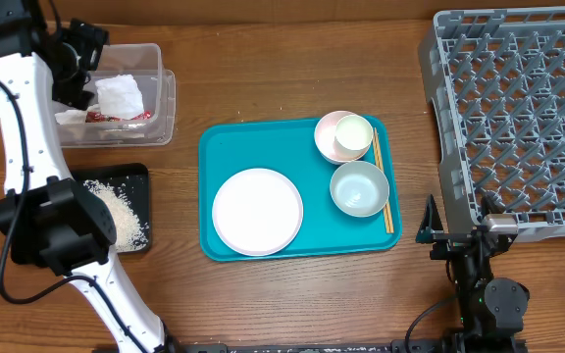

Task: Sort waste into correct bins and load items into the dishwasher
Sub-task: 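Carry the red wrapper into the clear plastic bin and release, then retract the left arm to the side and raise the right arm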

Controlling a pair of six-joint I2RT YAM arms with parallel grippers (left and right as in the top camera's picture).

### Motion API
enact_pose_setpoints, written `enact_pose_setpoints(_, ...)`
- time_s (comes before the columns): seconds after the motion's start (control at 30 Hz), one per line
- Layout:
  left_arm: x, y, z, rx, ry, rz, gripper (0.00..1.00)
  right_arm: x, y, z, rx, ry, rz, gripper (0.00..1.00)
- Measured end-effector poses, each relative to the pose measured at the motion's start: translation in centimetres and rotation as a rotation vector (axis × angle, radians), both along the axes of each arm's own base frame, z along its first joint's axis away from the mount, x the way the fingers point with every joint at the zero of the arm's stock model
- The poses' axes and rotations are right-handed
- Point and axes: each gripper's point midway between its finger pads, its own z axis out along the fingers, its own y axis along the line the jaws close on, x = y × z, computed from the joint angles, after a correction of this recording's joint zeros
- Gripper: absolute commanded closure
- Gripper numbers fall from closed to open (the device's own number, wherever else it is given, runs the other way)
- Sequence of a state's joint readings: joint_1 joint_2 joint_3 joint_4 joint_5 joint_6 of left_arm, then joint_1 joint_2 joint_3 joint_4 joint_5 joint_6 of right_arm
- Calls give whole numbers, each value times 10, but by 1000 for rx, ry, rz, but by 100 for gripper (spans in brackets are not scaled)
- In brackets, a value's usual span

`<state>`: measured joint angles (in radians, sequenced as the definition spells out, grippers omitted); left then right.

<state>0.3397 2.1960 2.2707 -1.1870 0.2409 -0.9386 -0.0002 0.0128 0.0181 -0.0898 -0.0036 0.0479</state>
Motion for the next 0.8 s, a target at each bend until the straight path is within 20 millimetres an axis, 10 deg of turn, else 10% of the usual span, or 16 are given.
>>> enact_pose_setpoints(0.5,-63,81,-10,-10,134,202,3,0,0,0,0,0,0,0)
enact_pose_setpoints(0.8,-112,107,88,206,21,421,0,0,4,0,12,-1,25,0)
